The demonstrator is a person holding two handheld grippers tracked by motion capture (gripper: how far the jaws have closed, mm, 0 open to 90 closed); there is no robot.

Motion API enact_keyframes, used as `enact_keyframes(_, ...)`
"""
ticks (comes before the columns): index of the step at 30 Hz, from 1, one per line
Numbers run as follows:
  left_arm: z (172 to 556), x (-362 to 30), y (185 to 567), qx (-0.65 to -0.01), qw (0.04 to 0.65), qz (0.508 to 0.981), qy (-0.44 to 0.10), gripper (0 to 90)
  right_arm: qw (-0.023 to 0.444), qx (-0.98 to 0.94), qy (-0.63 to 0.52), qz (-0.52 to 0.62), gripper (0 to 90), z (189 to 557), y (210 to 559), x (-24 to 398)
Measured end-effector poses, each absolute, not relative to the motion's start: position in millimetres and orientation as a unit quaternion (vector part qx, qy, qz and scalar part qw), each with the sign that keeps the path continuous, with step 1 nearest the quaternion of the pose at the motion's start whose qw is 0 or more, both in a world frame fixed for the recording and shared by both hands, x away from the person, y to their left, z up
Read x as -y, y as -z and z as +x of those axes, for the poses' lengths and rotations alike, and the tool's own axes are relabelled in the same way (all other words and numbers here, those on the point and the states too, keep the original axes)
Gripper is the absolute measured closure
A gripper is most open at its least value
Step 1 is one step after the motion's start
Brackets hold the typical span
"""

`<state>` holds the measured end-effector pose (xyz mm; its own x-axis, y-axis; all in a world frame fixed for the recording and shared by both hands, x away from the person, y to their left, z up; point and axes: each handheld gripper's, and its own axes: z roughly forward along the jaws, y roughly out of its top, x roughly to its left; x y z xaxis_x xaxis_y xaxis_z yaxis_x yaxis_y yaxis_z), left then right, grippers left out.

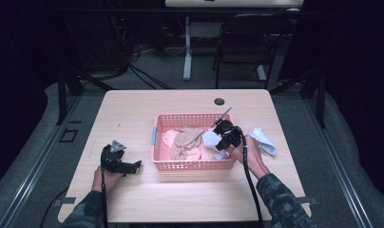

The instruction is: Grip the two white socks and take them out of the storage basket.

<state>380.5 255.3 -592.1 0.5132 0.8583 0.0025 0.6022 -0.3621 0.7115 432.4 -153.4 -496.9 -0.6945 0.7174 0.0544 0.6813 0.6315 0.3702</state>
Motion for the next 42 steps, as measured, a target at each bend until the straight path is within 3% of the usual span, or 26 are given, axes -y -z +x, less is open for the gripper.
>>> enact_keyframes(18, 380, -255, 592, -0.456, 0.333, 0.803, -0.19, 0.0, 0.126, -0.869, -0.311, 0.365, 86.6, 422, 429, 169)
enact_keyframes(42, 380, -255, 592, -0.456, 0.333, 0.803, -0.19, 0.0, 0.126, -0.85, -0.353, 0.369, 86.5, 424, 380, 180)
